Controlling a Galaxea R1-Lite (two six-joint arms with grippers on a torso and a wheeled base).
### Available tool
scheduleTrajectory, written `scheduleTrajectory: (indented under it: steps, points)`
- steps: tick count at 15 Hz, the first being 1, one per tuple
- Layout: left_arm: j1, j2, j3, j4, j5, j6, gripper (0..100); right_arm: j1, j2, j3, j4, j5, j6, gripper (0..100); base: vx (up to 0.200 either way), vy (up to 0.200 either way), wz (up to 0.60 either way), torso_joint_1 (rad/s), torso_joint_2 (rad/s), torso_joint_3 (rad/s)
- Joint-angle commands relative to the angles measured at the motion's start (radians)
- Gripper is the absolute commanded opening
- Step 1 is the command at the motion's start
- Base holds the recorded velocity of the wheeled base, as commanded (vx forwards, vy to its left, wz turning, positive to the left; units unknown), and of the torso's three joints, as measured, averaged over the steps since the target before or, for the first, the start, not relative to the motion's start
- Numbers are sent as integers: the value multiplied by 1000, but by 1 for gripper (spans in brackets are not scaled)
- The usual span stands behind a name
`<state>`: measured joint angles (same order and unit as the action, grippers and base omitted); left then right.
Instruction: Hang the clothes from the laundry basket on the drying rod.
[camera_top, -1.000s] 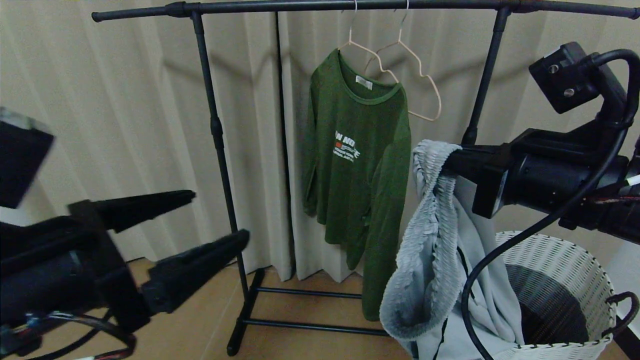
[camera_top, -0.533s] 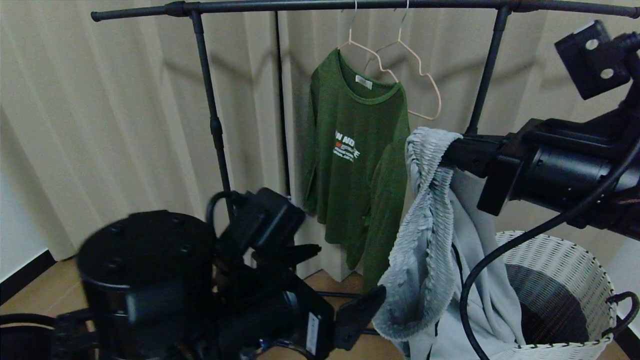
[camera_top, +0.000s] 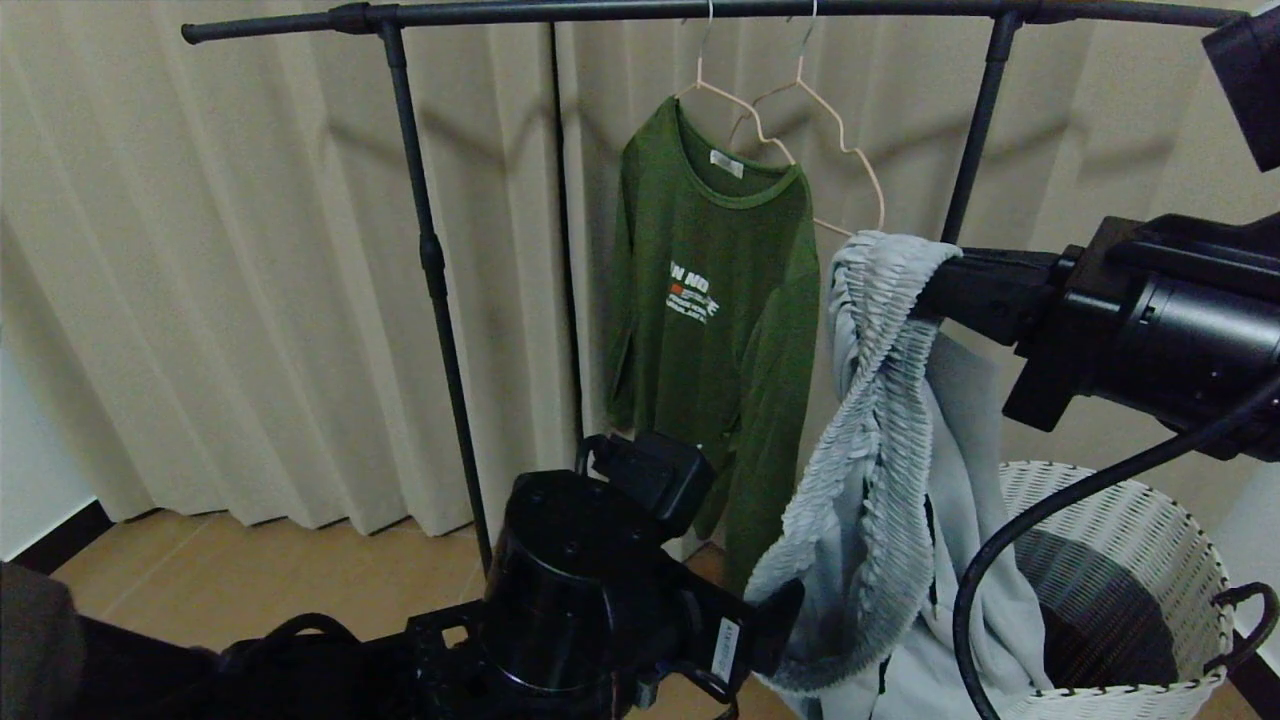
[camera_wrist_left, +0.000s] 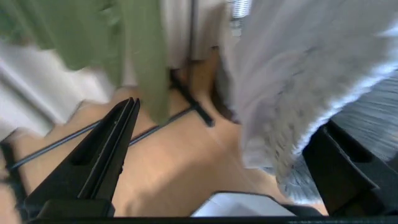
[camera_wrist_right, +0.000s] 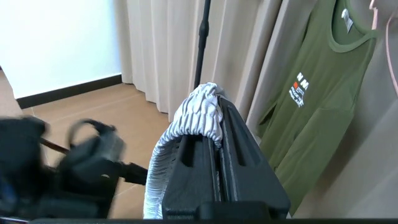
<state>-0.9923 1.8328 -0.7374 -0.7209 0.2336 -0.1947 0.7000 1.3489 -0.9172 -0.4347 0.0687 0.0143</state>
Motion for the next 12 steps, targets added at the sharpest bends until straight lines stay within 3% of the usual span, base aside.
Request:
scheduleTrajectory:
  steps: [1,7,8,12]
  points:
    - [1,36,1,1,3,0,100,1,-8,1,1,0,0,0,0,0,0,0,0,0]
    - [4,11,82,0,3,0,100,-1,-5,1,-15,0,0,0,0,0,0,0,0,0]
    - [4,5,90,0,3,0,0,-2,-5,1,-15,0,0,0,0,0,0,0,0,0]
    - [12,-24,116,-12,24,1,0,-4,-5,8,-15,-1,0,0,0,0,0,0,0,0]
